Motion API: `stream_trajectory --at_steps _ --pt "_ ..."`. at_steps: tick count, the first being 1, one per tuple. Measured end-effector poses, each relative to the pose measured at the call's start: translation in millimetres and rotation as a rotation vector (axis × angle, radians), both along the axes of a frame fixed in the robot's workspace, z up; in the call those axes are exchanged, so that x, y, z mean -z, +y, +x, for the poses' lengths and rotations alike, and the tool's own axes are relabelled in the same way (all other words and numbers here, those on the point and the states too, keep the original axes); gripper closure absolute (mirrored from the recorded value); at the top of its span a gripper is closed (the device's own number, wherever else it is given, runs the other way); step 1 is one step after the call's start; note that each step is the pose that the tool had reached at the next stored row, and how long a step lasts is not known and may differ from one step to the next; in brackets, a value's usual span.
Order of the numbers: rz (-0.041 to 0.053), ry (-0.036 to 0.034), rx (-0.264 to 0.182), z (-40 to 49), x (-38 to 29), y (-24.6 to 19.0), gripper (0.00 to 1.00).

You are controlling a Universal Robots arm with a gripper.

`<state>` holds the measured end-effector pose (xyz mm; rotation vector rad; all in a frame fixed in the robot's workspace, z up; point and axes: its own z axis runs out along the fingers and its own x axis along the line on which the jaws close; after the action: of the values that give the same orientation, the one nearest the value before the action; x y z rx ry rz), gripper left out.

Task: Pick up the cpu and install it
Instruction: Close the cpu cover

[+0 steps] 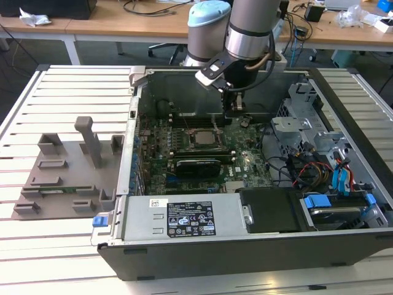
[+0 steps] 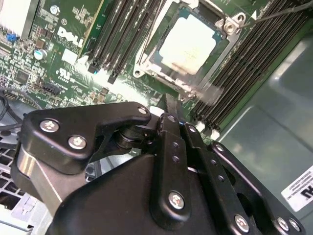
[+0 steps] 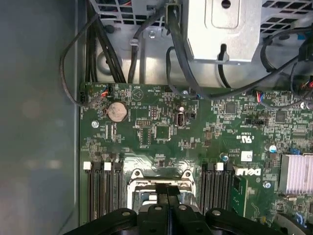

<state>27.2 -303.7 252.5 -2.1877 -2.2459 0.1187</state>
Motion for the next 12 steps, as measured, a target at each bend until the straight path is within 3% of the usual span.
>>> stream_trajectory --at_steps 6,10,12 --pt "-0.0001 0.0 0.0 -8.7 2.5 0.0 0.89" --pt "-0.0002 0.0 0.0 -13.2 10.4 0.0 0.89" --pt "0.0 0.0 0.0 -26.3 18.3 0.0 0.89"
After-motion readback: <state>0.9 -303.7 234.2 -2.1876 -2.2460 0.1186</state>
